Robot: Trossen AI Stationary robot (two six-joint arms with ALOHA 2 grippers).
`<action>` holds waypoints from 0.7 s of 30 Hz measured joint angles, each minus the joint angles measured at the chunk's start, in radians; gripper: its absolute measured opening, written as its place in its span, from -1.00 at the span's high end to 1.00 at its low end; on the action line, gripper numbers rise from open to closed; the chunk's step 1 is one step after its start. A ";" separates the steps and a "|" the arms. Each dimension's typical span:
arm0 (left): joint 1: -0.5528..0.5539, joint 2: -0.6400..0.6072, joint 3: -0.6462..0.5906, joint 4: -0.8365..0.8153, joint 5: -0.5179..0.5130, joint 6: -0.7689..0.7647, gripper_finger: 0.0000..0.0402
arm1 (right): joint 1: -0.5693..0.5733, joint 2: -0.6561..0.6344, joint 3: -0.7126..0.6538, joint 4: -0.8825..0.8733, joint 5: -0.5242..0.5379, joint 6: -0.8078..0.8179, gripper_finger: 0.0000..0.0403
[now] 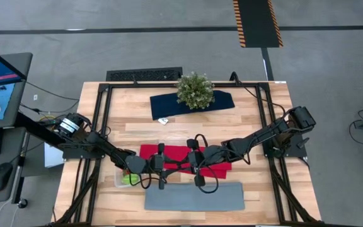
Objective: Pick and placing Produce into tupperware
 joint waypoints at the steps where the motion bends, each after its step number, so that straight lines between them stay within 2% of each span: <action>1: 0.000 0.000 0.000 0.000 0.000 0.000 0.47 | 0.000 0.000 0.000 0.000 -0.001 0.000 0.45; 21: 0.000 0.000 0.000 0.003 0.000 0.001 0.47 | 0.000 0.000 0.000 0.022 -0.002 -0.011 0.44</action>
